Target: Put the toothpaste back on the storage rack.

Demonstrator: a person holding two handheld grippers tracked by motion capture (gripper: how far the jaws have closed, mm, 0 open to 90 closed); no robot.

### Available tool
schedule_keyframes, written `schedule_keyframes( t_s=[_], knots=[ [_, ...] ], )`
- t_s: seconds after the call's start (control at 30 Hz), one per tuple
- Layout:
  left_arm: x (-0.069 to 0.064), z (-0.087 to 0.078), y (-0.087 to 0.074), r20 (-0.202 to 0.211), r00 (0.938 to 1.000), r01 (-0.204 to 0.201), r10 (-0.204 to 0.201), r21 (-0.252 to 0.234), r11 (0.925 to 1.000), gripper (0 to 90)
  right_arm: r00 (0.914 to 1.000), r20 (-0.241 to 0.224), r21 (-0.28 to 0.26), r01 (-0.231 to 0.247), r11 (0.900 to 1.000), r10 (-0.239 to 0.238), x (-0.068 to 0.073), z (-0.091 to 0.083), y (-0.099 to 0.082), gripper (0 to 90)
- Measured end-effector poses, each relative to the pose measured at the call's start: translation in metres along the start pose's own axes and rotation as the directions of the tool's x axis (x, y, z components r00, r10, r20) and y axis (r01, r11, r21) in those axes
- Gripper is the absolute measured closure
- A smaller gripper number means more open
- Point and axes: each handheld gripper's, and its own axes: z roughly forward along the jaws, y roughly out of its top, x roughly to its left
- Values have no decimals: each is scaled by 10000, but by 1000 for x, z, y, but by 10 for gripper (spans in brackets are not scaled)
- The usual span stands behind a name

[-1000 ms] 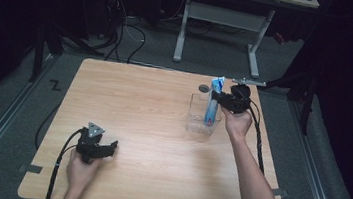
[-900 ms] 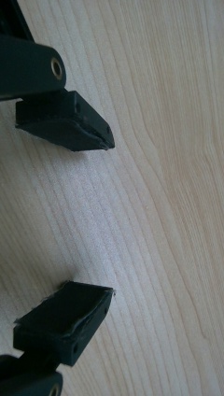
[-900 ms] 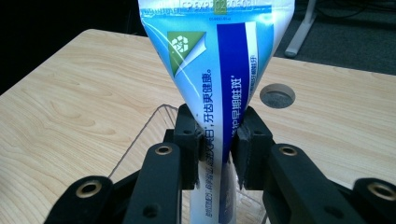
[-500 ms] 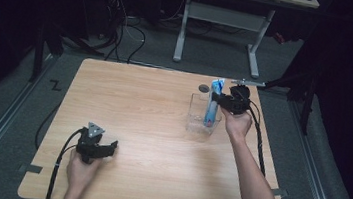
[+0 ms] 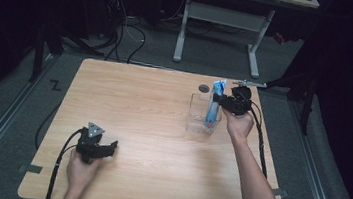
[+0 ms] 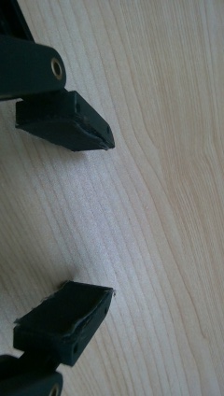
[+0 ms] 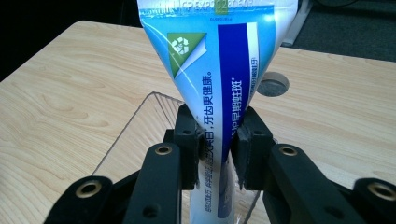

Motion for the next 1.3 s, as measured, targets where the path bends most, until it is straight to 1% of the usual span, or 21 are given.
schedule_keyframes(
  t_s=[0.2, 0.23, 0.4, 0.47, 0.73, 0.8, 0.9, 0.93, 1.1, 1.13, 1.17, 1.2, 1.23, 1.3],
  knots=[
    [0, 0, 0, -1, 10000, -15, 15, 14, 10000, 244, 9998, -26, 37, -215, 9998, 215, -6, 1, -7, 734],
    [0, 0, 0, -3, 10000, -16, 16, 15, 10000, 244, 9995, -56, 18, -320, 9995, 320, -7, 1, -8, 734],
    [0, 0, 0, -3, 10000, -14, 14, 13, 10000, 244, 9995, -73, 32, -316, 9995, 317, -7, 0, -8, 731],
    [0, 0, 0, -3, 10000, -13, 13, 15, 10000, 245, 9992, -84, 21, -384, 9993, 384, -8, 1, -8, 728],
    [0, 0, 0, 2, 10000, -10, 10, 13, 10000, 244, 9990, 121, 36, -427, 9991, 427, -11, 1, -9, 719],
    [0, 0, 0, 3, 10000, -12, 12, 14, 10000, 244, 9991, 262, 101, -344, 9994, 341, -11, 2, -9, 714],
    [0, 0, 0, 1, 10000, -12, 12, 10, 10000, 244, 9991, 255, 105, -347, 9993, 344, -11, 2, -9, 713],
    [0, 0, 0, 0, 10000, -11, 11, 12, 10000, 244, 9992, 332, 136, -227, 9997, 222, -10, 2, -9, 706],
    [0, 0, 0, 1, 10000, -11, 11, 12, 10000, 244, 9989, 446, 180, -140, 9997, 132, -9, 2, -9, 673],
    [0, 0, 0, 0, 10000, -13, 13, 14, 10000, 244, 9988, 473, 205, -135, 9997, 125, -8, 2, -9, 655],
    [0, 0, 0, 0, 10000, -14, 14, 13, 10000, 244, 9988, 464, 212, -158, 9997, 148, -8, 2, -9, 618],
    [0, 0, 0, 0, 10000, -14, 14, 13, 10000, 244, 9988, 464, 212, -158, 9997, 148, -8, 2, -9, 618],
    [0, 0, 0, -1, 10000, -16, 16, 16, 10000, 244, 9987, 478, 197, -163, 9997, 153, -9, 1, -9, 587],
    [0, 0, 0, -1, 10000, -14, 14, 15, 10000, 244, 9987, 501, 128, -144, 9998, 138, -9, -1, -9, 556]
  ],
)
